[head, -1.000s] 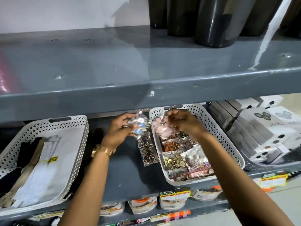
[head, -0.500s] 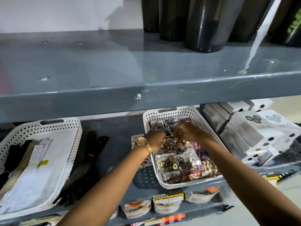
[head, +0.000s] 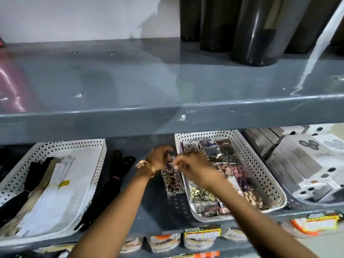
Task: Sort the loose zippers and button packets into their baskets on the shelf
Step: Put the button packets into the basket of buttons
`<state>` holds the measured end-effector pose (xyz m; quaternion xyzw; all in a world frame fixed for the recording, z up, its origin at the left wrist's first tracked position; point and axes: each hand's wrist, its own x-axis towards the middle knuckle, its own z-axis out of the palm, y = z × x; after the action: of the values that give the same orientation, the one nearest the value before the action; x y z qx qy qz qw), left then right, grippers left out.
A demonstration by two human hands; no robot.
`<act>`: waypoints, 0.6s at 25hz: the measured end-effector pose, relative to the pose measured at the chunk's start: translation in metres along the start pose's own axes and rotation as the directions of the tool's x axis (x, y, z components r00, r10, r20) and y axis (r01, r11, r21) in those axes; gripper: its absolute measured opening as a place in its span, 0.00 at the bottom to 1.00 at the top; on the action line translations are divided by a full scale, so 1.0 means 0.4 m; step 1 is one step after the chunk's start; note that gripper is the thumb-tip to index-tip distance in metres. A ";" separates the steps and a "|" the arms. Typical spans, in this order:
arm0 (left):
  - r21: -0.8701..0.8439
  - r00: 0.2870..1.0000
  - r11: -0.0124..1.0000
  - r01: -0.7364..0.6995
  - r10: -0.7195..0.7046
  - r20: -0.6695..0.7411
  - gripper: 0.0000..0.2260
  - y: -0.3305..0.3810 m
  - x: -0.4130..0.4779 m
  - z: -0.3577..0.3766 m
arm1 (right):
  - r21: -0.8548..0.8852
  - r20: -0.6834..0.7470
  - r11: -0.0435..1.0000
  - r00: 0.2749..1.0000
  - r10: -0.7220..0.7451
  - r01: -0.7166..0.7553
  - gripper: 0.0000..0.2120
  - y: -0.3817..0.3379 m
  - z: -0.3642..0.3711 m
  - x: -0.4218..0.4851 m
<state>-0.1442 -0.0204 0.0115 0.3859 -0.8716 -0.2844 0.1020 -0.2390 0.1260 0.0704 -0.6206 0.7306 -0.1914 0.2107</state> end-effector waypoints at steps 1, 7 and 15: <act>0.007 0.991 1.000 0.019 -0.019 0.129 0.14 -0.010 -0.007 0.002 | -0.028 0.060 0.999 0.998 -0.021 0.023 0.10 -0.033 0.052 -0.003; 0.212 0.998 0.975 0.064 -0.065 -0.001 0.13 -0.085 -0.055 0.014 | -0.484 0.047 0.861 0.977 0.207 -0.159 0.19 -0.084 0.272 0.021; -0.158 0.934 0.930 0.332 -0.348 -0.085 0.21 -0.166 -0.119 -0.049 | -0.467 0.024 0.866 0.976 0.215 -0.179 0.24 -0.079 0.305 0.030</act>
<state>-0.0632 -0.0297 -0.0087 0.5381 -0.7622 -0.3367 0.1267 -0.1482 0.1071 -0.0156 -0.5817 0.8062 0.0337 0.1029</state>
